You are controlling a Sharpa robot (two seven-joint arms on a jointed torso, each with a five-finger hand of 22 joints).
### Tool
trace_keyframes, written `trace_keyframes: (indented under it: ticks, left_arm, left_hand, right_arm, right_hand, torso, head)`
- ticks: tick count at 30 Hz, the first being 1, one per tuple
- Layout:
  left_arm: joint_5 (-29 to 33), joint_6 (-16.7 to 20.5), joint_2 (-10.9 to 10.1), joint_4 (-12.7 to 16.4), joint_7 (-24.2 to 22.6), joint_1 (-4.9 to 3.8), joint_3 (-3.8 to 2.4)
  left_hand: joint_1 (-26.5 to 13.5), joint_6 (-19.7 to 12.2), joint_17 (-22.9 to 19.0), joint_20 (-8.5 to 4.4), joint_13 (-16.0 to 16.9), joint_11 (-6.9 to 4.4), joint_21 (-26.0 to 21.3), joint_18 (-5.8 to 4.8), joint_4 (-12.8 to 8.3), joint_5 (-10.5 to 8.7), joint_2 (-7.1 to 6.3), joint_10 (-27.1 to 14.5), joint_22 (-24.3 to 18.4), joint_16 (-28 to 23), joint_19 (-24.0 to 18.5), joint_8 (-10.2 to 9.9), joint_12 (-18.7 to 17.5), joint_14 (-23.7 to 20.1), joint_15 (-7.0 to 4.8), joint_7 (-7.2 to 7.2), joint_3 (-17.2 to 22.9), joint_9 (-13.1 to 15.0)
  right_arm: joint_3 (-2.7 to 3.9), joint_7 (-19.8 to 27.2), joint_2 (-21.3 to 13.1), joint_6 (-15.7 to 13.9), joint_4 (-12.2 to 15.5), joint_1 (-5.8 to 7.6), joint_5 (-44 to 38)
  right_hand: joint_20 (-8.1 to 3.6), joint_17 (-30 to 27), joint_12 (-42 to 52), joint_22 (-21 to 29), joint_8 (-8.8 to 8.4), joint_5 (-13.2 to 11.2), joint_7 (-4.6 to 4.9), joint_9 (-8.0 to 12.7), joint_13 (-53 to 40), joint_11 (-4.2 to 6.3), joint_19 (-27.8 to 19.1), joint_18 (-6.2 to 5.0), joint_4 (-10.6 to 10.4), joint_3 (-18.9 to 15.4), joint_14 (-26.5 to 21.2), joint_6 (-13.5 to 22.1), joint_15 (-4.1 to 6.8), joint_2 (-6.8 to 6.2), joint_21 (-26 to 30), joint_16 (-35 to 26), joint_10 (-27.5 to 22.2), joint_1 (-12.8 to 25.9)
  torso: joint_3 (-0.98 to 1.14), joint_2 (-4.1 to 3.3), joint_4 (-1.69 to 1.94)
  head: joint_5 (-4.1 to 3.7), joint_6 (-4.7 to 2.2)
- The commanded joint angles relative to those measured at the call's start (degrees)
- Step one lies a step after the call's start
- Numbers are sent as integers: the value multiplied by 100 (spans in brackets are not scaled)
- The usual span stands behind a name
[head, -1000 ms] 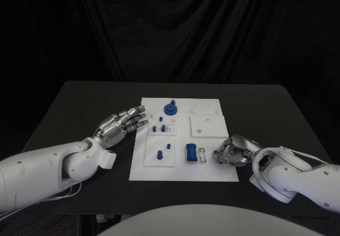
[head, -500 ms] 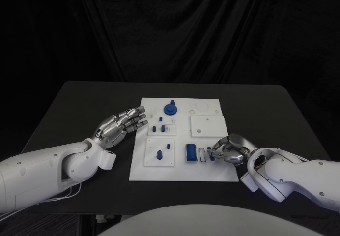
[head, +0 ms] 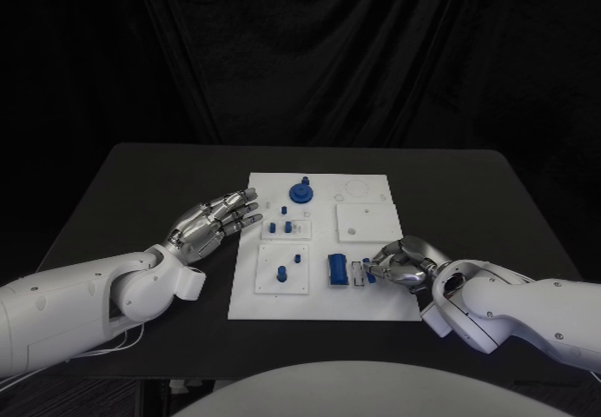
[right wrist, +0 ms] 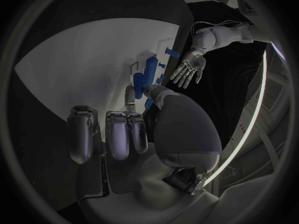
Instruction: Assemble the parts on the task board
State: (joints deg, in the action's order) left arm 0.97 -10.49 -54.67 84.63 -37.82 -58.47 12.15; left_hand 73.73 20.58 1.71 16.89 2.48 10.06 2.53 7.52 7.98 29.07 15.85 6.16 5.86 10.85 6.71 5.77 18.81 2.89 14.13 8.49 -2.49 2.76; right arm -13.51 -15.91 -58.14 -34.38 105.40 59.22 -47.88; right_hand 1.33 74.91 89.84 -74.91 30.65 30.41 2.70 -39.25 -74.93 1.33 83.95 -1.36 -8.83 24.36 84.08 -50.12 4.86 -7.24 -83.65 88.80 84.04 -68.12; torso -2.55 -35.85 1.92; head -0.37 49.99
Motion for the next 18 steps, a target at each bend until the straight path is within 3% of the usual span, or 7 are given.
trace_keyframes:
  ticks: [1,12,16,18]
  left_arm:
    - [8,-82,11,9,-48,7,-5]
    - [8,-94,17,2,-37,9,-5]
    - [8,-98,23,-2,-34,11,-5]
    - [8,-102,25,-3,-31,12,-5]
  left_hand:
    - [59,4,7,-13,6,-6,34,-81,3,34,-8,8,-3,29,34,35,20,41,-4,164,25,4]
    - [59,4,7,-13,6,-6,34,-81,3,34,-8,8,-3,29,34,35,20,41,-4,164,25,4]
    - [61,4,7,-13,6,-8,33,-82,-1,34,-10,8,-7,30,32,37,22,42,-1,163,31,4]
    - [61,4,7,-13,6,-8,33,-82,-1,34,-10,8,-7,30,32,37,22,42,-1,163,31,4]
  right_arm:
    - [1,-223,25,143,-19,-10,-166]
    - [0,-364,112,277,-89,-12,-346]
    - [1,-353,145,267,-108,-12,-373]
    - [1,-350,160,268,-118,-12,-381]
  right_hand:
    - [-5,1193,16,-1259,-34,7,3,9,-1507,7,294,-52,-18,-63,529,59,11,-16,38,0,596,63]
    - [14,1153,16,-1249,-63,-5,31,31,-1507,-19,279,-59,-48,-197,521,117,-10,17,67,-15,596,131]
    - [24,1147,16,-1247,-68,-77,38,41,-1507,-27,276,-61,-65,-264,519,124,-19,43,72,-18,596,157]
    - [35,1146,16,-1246,-75,-261,45,59,-1507,-35,274,-62,-96,-364,519,131,-28,87,75,-18,596,191]
  torso:
    - [0,0,-1]
    - [0,1,-1]
    - [1,0,-1]
    - [1,0,-4]
  head:
    - [-6,1]
    - [-7,1]
    - [-3,1]
    - [-1,1]
